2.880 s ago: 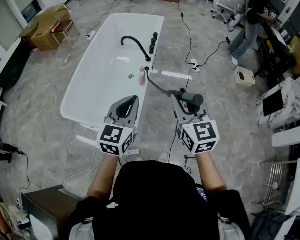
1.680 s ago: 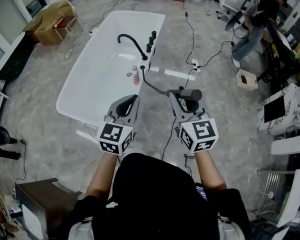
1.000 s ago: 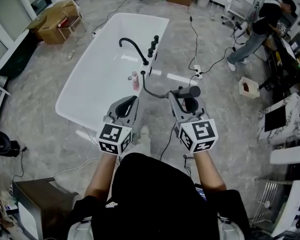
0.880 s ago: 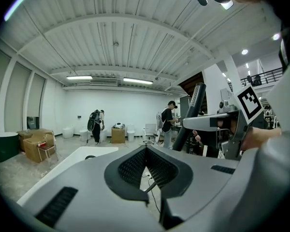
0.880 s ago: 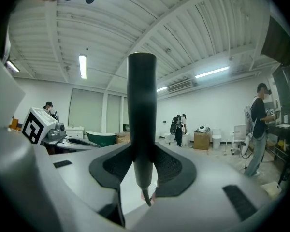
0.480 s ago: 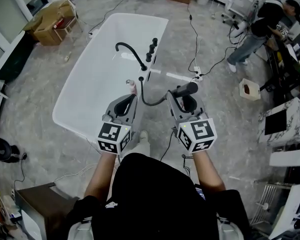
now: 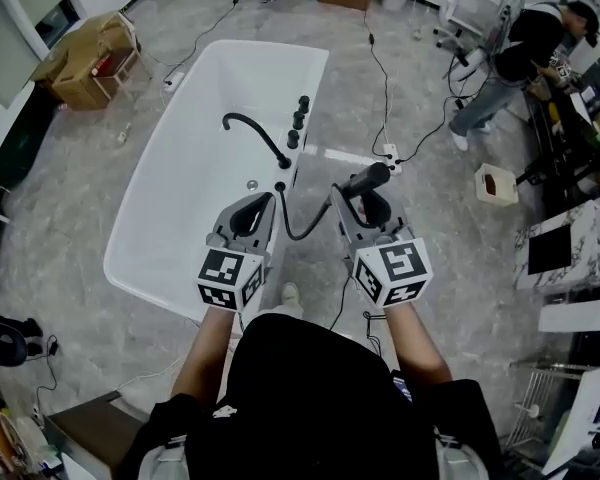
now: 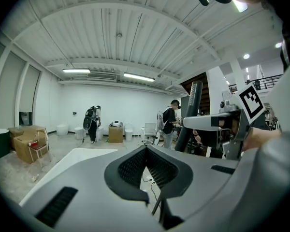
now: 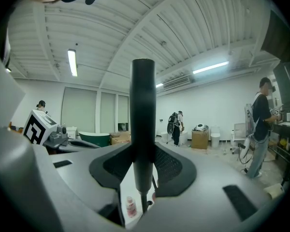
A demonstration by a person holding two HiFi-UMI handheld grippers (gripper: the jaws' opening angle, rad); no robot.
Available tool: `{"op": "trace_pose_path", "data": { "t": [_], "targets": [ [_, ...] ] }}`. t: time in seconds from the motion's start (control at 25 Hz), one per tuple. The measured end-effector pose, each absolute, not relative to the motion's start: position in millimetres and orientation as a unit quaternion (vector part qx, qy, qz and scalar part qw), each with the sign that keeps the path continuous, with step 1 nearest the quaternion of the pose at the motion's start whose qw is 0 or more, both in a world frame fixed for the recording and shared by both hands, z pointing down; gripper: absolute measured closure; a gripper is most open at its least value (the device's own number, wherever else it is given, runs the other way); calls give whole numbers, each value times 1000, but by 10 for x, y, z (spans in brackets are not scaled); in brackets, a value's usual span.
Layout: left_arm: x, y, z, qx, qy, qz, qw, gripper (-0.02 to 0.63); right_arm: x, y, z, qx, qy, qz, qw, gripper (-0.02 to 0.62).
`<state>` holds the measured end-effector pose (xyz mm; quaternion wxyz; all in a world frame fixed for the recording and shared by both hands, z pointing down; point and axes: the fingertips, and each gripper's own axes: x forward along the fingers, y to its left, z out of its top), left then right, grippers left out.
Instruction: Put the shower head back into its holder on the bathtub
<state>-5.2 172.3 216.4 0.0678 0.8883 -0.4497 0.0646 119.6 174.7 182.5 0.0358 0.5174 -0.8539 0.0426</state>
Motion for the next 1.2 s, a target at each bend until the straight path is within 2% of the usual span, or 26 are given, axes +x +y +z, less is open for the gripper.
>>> {"op": "trace_pose_path", "data": {
  "t": [0.56,1.2],
  "targets": [
    [-566,410,2238,888,-448,50,84,592,715,531,1803,520,-852,37,43,453],
    [-626,-42,2418,881,-459,54,102,592,570,-60,1857,498,-865,37,39,453]
  ]
}}
